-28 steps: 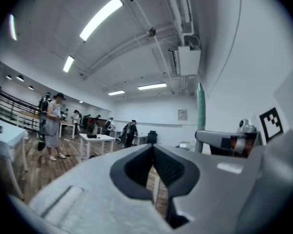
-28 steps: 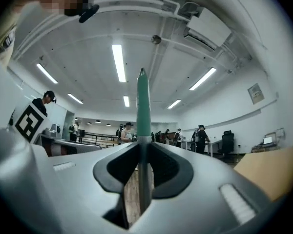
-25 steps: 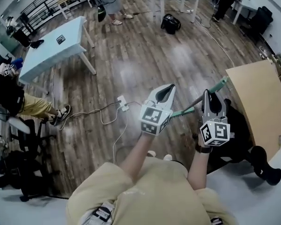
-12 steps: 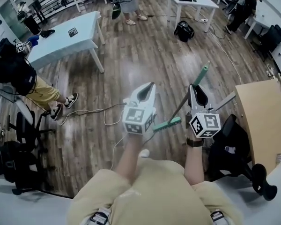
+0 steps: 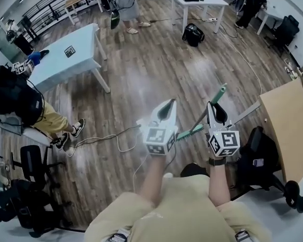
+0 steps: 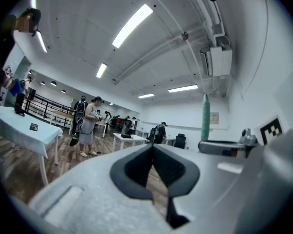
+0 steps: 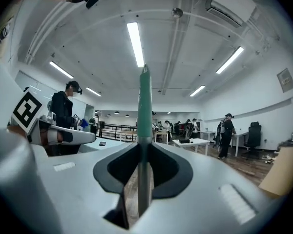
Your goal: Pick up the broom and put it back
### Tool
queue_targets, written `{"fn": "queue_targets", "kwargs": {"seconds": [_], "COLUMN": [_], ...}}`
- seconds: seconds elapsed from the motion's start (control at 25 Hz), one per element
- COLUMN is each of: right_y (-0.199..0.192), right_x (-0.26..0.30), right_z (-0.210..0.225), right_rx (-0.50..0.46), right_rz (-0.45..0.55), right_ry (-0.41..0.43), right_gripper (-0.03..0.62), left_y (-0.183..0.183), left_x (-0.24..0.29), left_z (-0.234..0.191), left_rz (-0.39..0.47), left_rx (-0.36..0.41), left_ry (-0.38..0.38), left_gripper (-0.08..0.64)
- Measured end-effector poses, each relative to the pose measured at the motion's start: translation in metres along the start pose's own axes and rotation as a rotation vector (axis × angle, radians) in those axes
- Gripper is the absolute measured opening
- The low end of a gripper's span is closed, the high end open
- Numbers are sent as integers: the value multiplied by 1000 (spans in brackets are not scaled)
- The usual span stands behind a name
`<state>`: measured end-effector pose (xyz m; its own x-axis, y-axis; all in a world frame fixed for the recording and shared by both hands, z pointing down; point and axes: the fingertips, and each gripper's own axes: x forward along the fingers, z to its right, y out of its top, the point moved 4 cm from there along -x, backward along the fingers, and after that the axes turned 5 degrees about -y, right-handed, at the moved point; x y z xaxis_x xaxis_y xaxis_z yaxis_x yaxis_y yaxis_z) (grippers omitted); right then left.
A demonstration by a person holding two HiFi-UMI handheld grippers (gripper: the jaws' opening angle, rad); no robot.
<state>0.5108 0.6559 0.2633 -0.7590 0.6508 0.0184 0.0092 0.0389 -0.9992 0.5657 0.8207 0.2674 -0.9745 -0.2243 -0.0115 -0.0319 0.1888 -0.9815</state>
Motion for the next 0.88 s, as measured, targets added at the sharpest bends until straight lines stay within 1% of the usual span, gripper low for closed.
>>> {"fn": "queue_targets", "kwargs": {"seconds": [0.12,0.24,0.32,0.4,0.48,0.56,0.68,0.8,0.88], "right_y": [-5,-7,-4,3,18,34,42,36,33], "right_x": [32,76,113,152,188,212,228,255,273], "right_z": [22,49,75,108,143,178,239,292,325], "right_rx": [12,38,51,64,54,36,20,2,8], "right_rz": [-1,0,1,9,27,70,114,77,58], "right_ry": [7,3,-7,-20,-10,3,-33,-87,-127], "right_gripper": [74,74,74,75,74,75,74,75,75], "left_y": [-6,3,11,18,29,40,41,30,29], "left_x": [38,89,135,189,245,296,362,420,461], "left_z": [-14,-31,-42,-46,-43,-35,-16,-7,-3], "left_rz": [-14,-4,3,-1,8,31,42,4,-21], "left_rx": [-23,-18,-4,10,21,46,89,79,77], "left_ry": [-1,-7,-14,-37,-58,-72,-106,-147,-188], "left_gripper": [0,0,0,0,0,0,0,0,0]}}
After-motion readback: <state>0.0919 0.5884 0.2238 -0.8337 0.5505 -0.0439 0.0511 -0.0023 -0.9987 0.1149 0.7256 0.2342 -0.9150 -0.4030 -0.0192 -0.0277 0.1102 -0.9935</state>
